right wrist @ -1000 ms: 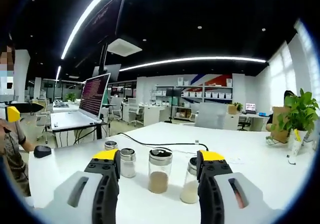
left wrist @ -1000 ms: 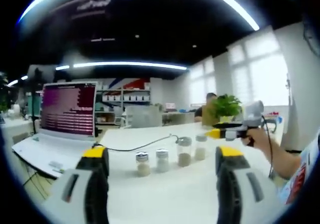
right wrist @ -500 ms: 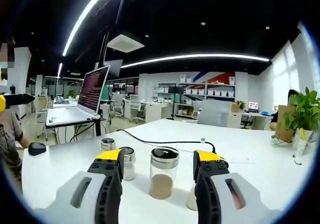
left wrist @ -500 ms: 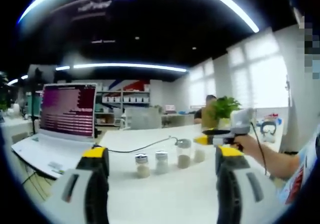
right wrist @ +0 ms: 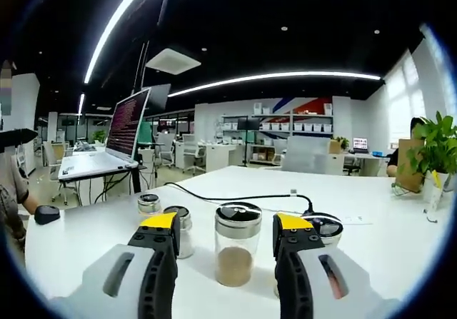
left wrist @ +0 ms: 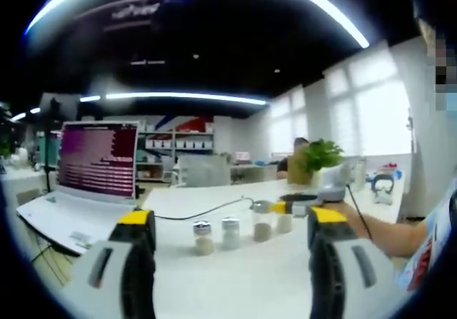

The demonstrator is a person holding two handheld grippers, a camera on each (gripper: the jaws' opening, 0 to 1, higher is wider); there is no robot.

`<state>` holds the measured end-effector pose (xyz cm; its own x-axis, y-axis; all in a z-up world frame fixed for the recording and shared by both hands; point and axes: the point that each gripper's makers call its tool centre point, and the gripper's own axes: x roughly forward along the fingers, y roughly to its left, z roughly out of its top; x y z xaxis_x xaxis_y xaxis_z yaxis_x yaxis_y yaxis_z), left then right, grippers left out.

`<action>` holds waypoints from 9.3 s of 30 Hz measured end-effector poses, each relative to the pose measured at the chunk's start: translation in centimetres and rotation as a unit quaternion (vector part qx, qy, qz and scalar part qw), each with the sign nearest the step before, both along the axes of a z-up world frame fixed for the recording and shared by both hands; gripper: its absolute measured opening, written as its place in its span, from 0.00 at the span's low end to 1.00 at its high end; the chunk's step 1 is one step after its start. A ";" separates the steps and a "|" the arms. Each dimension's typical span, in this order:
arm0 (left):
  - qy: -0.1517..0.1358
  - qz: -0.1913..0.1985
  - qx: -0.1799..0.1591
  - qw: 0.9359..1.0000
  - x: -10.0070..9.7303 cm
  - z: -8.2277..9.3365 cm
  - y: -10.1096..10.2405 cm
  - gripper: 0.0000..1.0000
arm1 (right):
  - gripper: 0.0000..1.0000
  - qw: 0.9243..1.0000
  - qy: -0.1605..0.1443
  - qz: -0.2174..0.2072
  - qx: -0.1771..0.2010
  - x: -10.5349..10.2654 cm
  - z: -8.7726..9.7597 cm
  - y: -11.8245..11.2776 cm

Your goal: Rotate the seasoning bottle until the label or dispensing opening points toward the visible target arrow and the bottle remains upright within the marked orientation range

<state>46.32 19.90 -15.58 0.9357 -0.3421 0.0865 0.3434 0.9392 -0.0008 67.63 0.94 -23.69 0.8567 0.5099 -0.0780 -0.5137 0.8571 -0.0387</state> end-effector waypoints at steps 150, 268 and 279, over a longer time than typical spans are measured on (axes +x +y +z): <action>0.004 -0.007 0.003 1.000 0.7 0.0 -0.2 0.93 | 0.41 0.989 -0.060 0.136 0.019 -7.0 0.0 -1.7; 0.010 -0.001 -0.020 1.000 0.5 -0.1 0.8 1.00 | 0.42 0.899 0.041 0.436 0.034 -14.6 -3.0 -1.5; 0.009 0.001 -0.024 1.000 0.6 -0.1 0.9 1.00 | 0.53 0.903 0.047 0.424 0.043 -14.3 -2.9 -1.5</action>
